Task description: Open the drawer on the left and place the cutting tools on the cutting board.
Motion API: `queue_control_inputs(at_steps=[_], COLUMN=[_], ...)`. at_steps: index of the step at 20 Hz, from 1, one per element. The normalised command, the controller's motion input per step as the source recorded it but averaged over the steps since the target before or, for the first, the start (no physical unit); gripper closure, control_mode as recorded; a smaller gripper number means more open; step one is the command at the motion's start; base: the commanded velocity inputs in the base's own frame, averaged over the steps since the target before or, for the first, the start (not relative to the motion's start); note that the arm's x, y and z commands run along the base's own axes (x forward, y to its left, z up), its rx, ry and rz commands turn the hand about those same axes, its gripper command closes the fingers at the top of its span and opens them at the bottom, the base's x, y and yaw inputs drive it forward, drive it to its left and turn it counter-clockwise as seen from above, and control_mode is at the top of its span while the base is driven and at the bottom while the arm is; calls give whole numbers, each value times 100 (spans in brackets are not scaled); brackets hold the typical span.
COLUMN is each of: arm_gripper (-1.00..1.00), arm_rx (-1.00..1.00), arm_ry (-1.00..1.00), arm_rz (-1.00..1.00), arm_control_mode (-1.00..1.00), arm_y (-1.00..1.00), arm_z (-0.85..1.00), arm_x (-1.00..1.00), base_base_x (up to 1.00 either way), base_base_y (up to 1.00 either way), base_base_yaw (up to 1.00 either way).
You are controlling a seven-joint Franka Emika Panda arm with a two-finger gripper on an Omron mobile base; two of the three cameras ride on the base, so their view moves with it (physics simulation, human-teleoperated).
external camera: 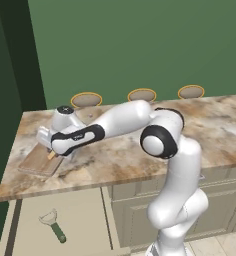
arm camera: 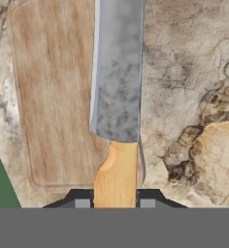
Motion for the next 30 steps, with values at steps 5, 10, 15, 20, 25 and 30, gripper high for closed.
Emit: queue_control_inputs(at_steps=[5,10,15,20,25,30], arm_gripper=[100,100,-100,-100,-100,-100], arm_rx=[-4,-1,0,0,1,2], arm_ry=[-1,-3,-2,0,0,-5], arm_rz=[0,0,0,0,0,0], arm_control_mode=[-100,-100,-100,-100,-100,-100], arm_y=[9,12,11,0,-1,-48], arm_z=[-25,-12,-1,0,9,36], arm_x=[7,18,18,0,-3,-85], base_base_x=[0,0,0,0,0,0], base_base_y=[0,0,0,0,0,0], base_base_yaw=[0,0,0,0,0,0])
